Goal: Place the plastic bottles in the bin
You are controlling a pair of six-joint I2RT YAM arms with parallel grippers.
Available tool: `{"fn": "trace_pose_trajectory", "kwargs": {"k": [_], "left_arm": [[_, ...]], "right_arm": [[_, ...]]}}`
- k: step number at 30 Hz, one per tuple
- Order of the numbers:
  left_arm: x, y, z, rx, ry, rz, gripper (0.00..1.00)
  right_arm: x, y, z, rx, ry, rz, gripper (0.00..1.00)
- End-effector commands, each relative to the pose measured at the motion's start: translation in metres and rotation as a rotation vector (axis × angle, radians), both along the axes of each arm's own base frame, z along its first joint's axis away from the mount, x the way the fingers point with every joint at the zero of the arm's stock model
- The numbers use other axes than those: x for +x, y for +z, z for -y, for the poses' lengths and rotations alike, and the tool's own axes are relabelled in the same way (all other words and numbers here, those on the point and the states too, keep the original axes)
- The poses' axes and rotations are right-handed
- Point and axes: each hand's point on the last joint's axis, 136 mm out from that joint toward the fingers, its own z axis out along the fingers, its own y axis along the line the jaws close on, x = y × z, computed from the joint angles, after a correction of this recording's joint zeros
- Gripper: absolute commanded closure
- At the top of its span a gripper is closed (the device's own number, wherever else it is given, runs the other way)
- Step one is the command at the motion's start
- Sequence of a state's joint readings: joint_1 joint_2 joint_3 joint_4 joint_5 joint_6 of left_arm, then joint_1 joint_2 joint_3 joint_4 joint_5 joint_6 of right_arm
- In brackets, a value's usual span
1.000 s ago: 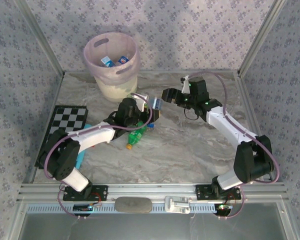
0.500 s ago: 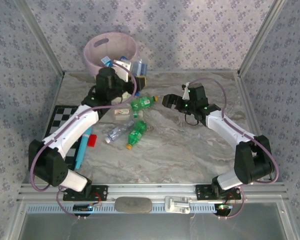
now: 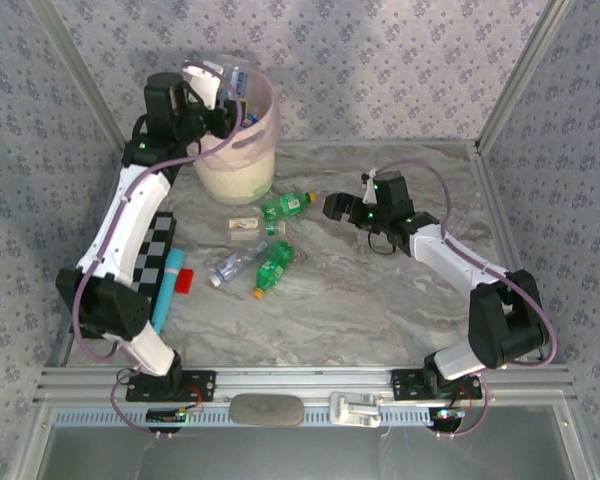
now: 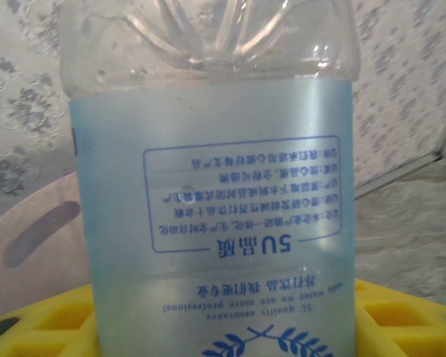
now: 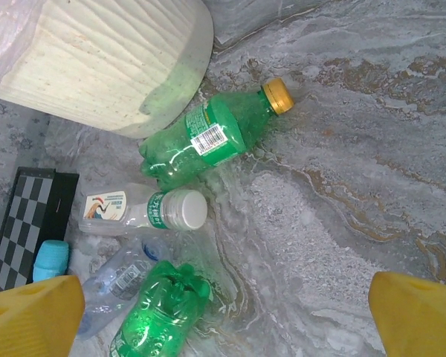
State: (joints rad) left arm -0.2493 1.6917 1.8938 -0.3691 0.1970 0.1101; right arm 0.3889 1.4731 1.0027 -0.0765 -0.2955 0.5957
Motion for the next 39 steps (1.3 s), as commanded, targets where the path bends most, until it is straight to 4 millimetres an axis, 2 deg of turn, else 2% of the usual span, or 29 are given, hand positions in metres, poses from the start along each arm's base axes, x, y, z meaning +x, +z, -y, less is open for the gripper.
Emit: {"fn": "trace_pose_trajectory", "kwargs": {"k": [1,6,12,15,18,22,27,34,37,39], "left_arm": [[0.013,-0.001,-0.017,0.081,0.015,-0.029,0.43],[0.044,-0.026,-0.028,0.119,0.025,-0.125,0.42],[0.064,-0.072,-0.032,0.155,0.043,-0.278,0.40],[0.070,-0.083,-0.037,0.155,0.064,-0.307,0.39],[0.071,-0.085,-0.039,0.142,0.073,-0.314,0.34],[0.071,-0.078,-0.039,0.129,0.081,-0.302,0.16],[0.065,-0.058,-0.039,0.095,0.090,-0.266,0.01],[0.044,-0.013,-0.036,0.003,0.088,-0.187,0.00],[0.025,0.006,-0.029,-0.056,0.060,-0.138,0.00],[0.012,0.012,-0.022,-0.091,0.043,-0.108,0.00]], "right_arm": [[0.000,0.006,0.000,0.003,-0.012,0.020,0.00],[-0.004,0.006,-0.003,-0.006,0.001,0.024,0.00],[-0.008,0.006,-0.001,-0.021,-0.003,0.028,0.00],[-0.008,0.008,-0.001,-0.025,-0.005,0.034,0.00],[-0.008,0.008,-0.001,-0.028,-0.005,0.036,0.00],[-0.008,0.007,-0.001,-0.032,-0.006,0.038,0.00],[-0.008,0.006,-0.001,-0.036,-0.005,0.035,0.00],[-0.005,0.005,-0.003,-0.038,-0.007,0.033,0.00],[-0.003,0.004,-0.004,-0.038,-0.007,0.032,0.00],[-0.001,0.003,-0.005,-0.037,-0.009,0.031,0.00]]}}
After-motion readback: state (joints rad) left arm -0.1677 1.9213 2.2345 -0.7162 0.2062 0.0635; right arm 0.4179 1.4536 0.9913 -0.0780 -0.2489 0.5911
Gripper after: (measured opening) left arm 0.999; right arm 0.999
